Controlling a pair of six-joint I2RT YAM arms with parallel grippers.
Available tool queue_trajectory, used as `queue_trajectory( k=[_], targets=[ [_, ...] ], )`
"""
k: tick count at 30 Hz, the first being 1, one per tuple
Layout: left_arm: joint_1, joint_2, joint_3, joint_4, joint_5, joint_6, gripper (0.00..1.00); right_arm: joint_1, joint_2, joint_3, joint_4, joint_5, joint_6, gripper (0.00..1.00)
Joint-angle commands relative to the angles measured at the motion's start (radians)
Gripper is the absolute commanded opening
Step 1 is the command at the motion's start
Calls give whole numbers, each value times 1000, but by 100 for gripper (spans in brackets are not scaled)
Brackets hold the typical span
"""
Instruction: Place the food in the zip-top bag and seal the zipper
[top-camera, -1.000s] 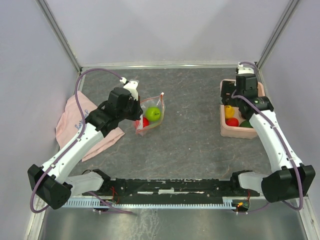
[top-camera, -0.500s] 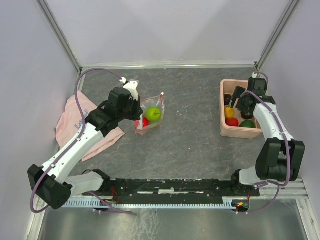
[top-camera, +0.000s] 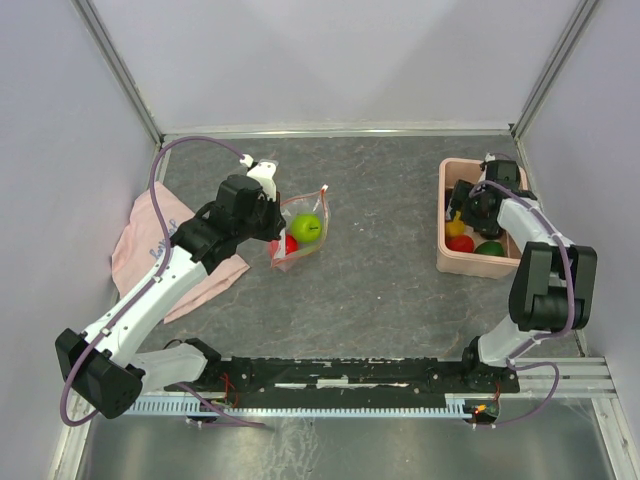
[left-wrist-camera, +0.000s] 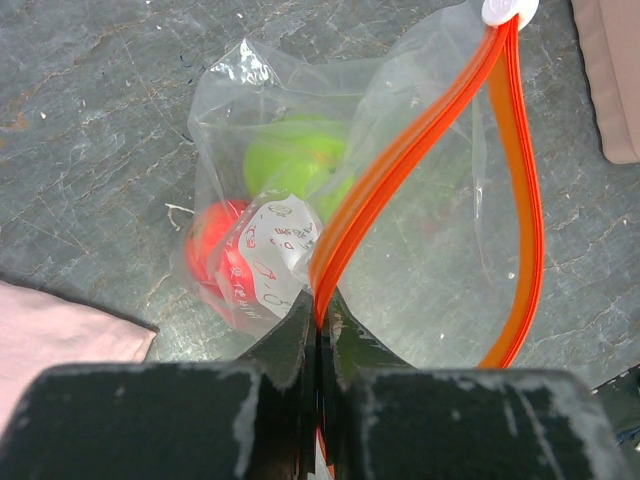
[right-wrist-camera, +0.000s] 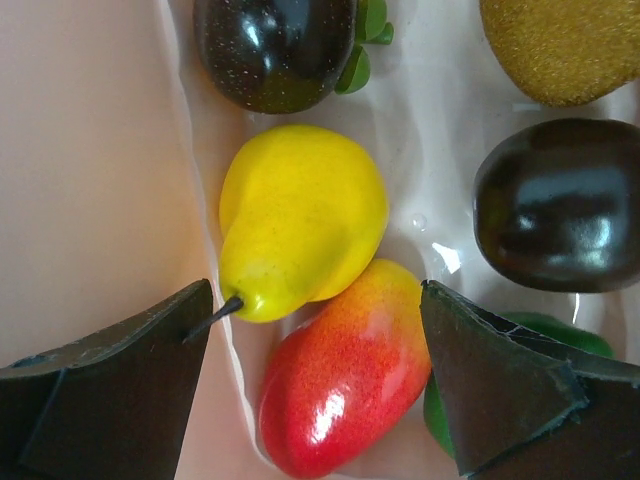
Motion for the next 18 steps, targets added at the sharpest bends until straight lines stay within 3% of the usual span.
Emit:
queue_trajectory(
  k=[1, 8, 18],
  targets=[
    [4, -3, 1, 38, -17, 51, 3, 0, 33, 17, 64, -5, -13, 92],
    [4, 3, 1, 35, -16, 52, 3, -1, 58, 22, 108, 9, 9, 83],
    [6, 9, 2, 36, -19, 55, 3, -1, 5, 10, 92, 42, 23, 50]
  ],
)
